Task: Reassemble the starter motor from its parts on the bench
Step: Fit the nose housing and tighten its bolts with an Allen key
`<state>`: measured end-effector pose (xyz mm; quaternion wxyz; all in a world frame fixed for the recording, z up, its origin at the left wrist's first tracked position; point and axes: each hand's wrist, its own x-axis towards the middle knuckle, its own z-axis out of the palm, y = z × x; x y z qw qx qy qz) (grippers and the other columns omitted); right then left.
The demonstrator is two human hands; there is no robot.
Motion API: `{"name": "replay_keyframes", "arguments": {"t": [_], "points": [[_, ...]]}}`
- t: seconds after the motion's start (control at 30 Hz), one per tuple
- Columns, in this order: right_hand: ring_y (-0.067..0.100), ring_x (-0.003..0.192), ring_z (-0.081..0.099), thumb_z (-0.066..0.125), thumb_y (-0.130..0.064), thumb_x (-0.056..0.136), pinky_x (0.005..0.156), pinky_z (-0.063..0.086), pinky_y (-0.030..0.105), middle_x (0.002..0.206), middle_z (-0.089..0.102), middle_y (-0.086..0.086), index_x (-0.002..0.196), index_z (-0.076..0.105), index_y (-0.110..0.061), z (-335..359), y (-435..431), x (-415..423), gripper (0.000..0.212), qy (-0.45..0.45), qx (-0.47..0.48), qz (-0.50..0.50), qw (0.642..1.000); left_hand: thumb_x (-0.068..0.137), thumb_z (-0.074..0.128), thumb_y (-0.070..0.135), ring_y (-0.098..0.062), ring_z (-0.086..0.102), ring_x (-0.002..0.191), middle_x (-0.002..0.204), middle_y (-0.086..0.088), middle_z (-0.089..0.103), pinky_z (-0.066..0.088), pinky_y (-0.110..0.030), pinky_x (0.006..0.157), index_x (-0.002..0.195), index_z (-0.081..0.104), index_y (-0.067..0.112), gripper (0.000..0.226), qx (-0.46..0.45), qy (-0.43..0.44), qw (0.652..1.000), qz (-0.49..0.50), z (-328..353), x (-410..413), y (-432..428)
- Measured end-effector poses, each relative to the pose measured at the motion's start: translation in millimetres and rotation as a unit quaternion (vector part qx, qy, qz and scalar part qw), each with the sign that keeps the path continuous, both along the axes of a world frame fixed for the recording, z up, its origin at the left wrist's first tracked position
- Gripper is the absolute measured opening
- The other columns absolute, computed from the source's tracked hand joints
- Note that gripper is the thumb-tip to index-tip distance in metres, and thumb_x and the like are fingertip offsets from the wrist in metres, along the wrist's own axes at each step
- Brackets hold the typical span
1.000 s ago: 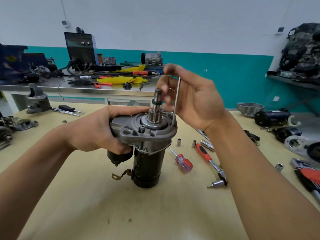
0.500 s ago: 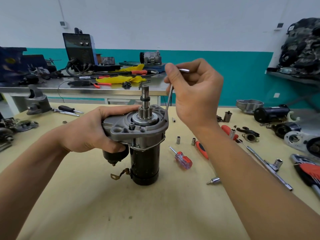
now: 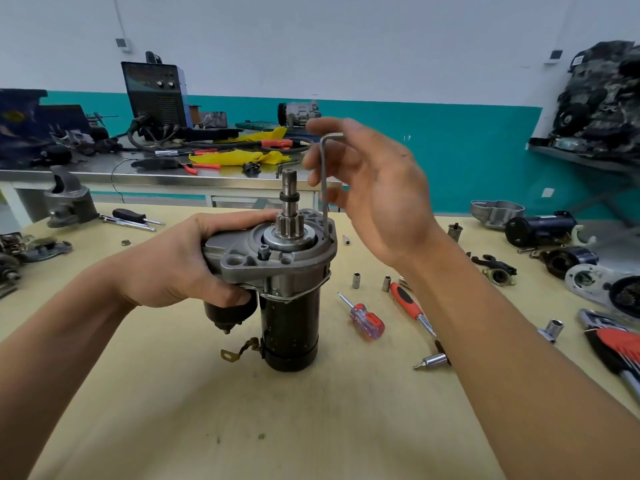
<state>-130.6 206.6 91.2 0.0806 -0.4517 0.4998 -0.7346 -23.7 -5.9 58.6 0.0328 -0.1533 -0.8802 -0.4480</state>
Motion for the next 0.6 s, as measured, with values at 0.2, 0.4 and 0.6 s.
{"name": "replay_keyframes", "arguments": {"t": [0.2, 0.4, 0.6], "points": [[0.014, 0.069, 0.041, 0.027, -0.039, 0.104, 0.065, 0.033, 0.03, 0.075, 0.04, 0.002, 0.109, 0.061, -0.016, -1.9, 0.0, 0.2, 0.041, -0.16, -0.011, 0.204, 0.966, 0.063, 0.081, 0.013, -0.026, 0.063, 0.121, 0.134, -0.006, 0.064, 0.05, -0.042, 0.102, 0.149, 0.044, 0.02, 0.094, 0.011, -0.009, 1.0, -0.008, -1.4, -1.1, -1.0], [0.011, 0.066, 0.035, 0.024, -0.042, 0.106, 0.06, 0.024, 0.026, 0.075, 0.039, -0.001, 0.108, 0.06, -0.019, -2.7, -1.6, -0.5, 0.043, -0.173, -0.003, 0.215, 0.961, 0.061, 0.081, 0.013, -0.022, 0.065, 0.119, 0.134, -0.002, 0.066, 0.052, -0.028, 0.098, 0.146, 0.047, 0.028, 0.092, 0.029, -0.006, 1.0, -0.006, -2.4, 0.1, -1.1], [0.01, 0.063, 0.034, 0.033, -0.035, 0.105, 0.058, 0.024, 0.025, 0.072, 0.04, -0.002, 0.096, 0.057, -0.019, -2.6, -3.6, 3.2, 0.031, -0.165, -0.01, 0.181, 0.97, 0.059, 0.081, 0.015, -0.024, 0.065, 0.119, 0.133, -0.003, 0.066, 0.053, -0.038, 0.1, 0.147, 0.046, 0.024, 0.095, 0.021, -0.002, 1.0, 0.001, -2.2, -0.1, -0.4]]}}
